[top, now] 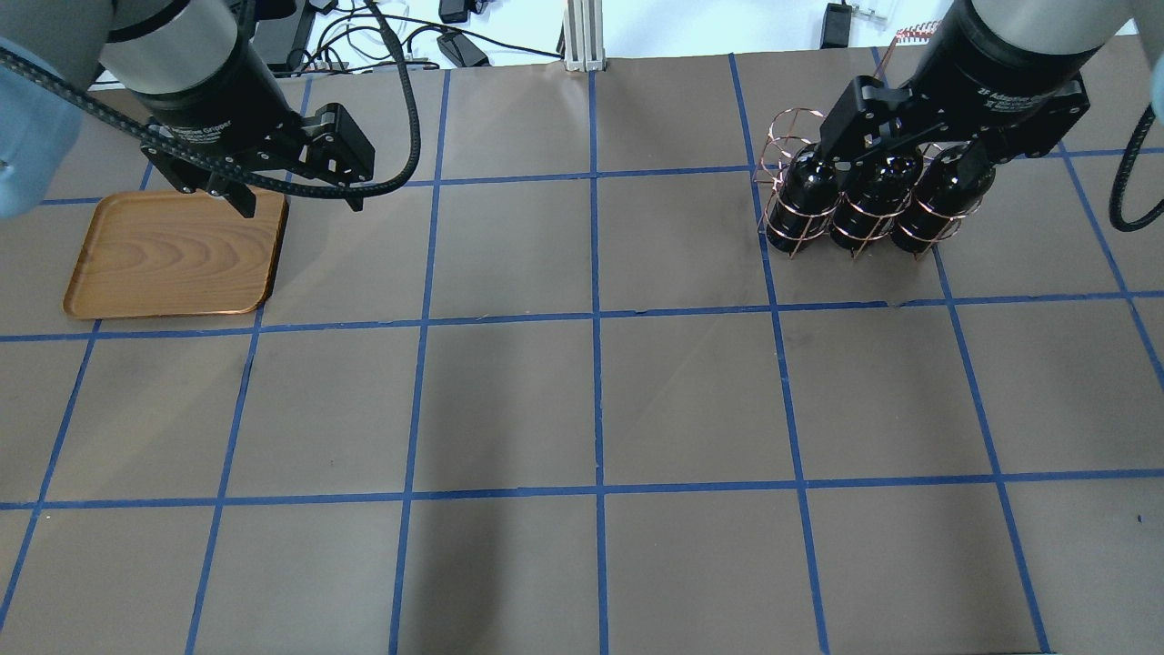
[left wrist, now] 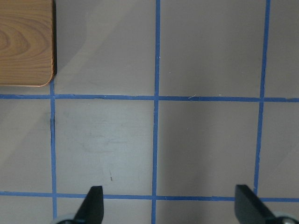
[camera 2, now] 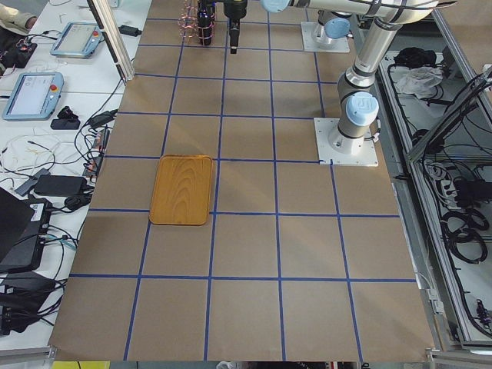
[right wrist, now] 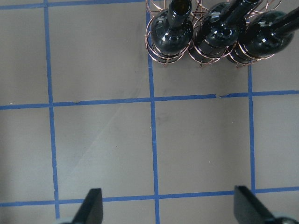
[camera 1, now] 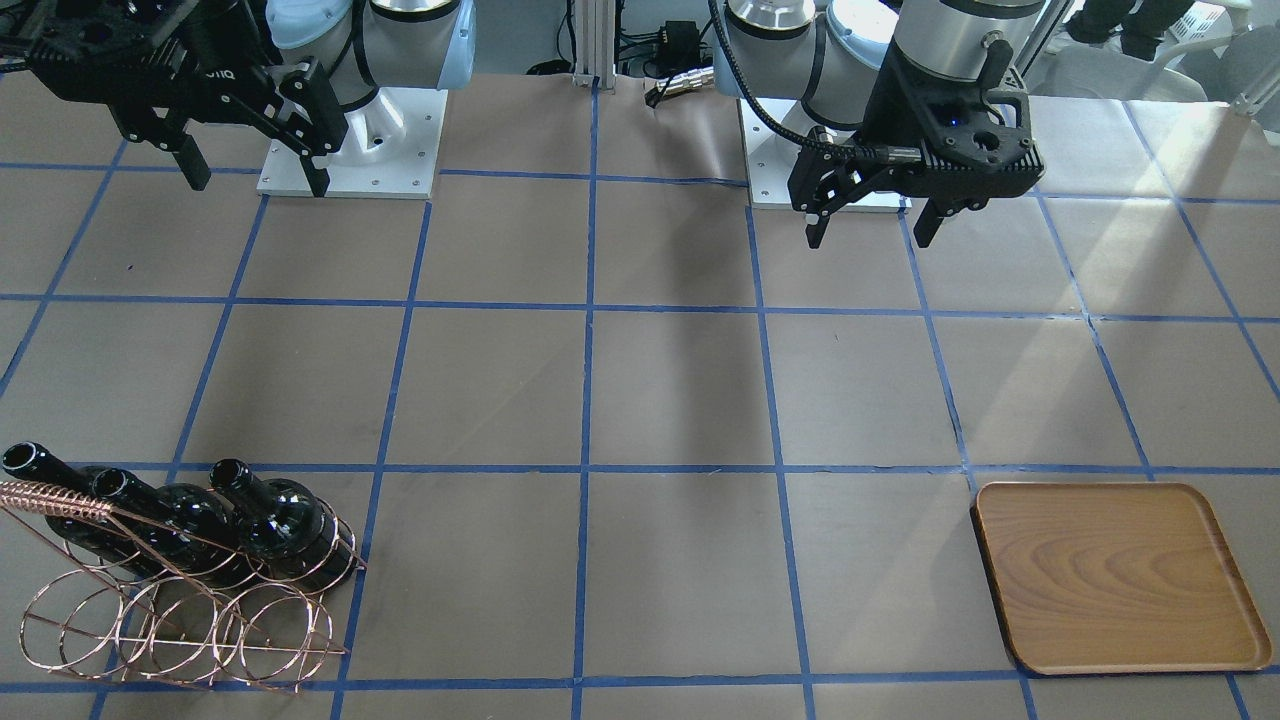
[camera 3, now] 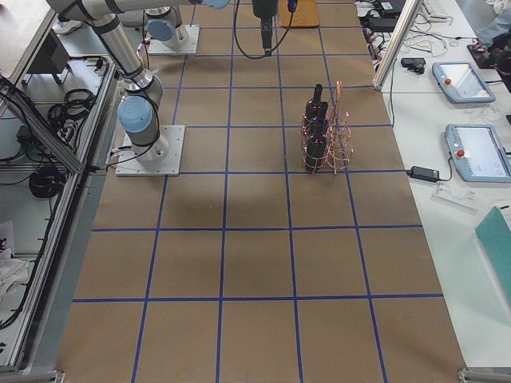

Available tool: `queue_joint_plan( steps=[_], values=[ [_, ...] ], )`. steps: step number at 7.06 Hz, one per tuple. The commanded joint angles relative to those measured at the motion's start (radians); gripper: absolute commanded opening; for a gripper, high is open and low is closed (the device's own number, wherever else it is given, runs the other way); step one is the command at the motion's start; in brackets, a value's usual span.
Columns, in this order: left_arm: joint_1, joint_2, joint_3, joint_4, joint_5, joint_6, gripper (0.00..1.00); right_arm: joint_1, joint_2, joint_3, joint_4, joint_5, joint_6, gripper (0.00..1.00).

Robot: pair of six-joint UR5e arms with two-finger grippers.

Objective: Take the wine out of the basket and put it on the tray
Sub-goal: 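Move the right gripper above the copper wire rack of wine bottles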

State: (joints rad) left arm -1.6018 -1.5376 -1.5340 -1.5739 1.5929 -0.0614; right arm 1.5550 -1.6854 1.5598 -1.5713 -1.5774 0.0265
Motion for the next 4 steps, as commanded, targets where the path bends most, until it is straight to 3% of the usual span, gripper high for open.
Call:
queue_joint_plan(
  steps=[1,3,4],
  values=[
    [-0.001,-0.001,0.000,0.000,0.001,0.000,1.00,-0.012,0.024,-0.013,-0.038,-0.009,-0.002,1.00],
    [-0.003,0.001,0.000,0.000,-0.001,0.000,1.00,-0.033,0.173,-0.165,-0.044,-0.091,-0.040,1.00],
    [-0.003,0.001,0.000,-0.001,0.001,0.000,1.00,-0.059,0.234,-0.220,-0.050,-0.081,-0.131,1.00]
  ],
)
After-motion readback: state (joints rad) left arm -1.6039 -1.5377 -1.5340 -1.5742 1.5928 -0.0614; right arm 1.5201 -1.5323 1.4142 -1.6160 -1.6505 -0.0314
